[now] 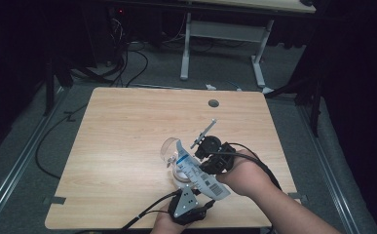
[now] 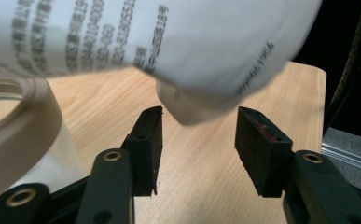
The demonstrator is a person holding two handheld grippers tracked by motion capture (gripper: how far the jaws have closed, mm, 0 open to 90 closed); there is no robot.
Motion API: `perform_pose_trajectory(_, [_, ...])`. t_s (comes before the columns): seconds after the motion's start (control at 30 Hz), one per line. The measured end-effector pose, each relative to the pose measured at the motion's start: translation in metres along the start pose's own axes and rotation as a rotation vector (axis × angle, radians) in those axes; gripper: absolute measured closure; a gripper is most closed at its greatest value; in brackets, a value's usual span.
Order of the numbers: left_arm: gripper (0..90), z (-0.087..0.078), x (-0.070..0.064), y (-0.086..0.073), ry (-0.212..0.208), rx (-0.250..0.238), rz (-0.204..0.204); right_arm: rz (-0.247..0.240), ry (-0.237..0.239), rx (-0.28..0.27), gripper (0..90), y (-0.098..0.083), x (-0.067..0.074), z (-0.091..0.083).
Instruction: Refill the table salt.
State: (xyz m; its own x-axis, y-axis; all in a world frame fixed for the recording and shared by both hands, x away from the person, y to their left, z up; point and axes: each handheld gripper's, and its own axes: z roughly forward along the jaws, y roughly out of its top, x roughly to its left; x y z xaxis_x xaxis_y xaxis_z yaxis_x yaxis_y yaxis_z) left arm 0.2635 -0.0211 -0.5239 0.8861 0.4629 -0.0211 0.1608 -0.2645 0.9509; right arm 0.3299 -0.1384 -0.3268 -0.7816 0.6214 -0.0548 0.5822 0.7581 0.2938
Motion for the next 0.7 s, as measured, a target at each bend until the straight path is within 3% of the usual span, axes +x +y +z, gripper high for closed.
perform_pose_trajectory(0.43, [50.9,-0.010,0.004,-0.004,0.002,-0.005,-0.004,-0.002,-0.003,-0.004,90.0,0.001,0.000,-0.002])
perform_pose_trajectory(0.7, [51.9,-0.024,0.011,-0.009,0.007,0.001,-0.010,-0.005,-0.001,-0.005,90.0,0.000,-0.001,-0.002])
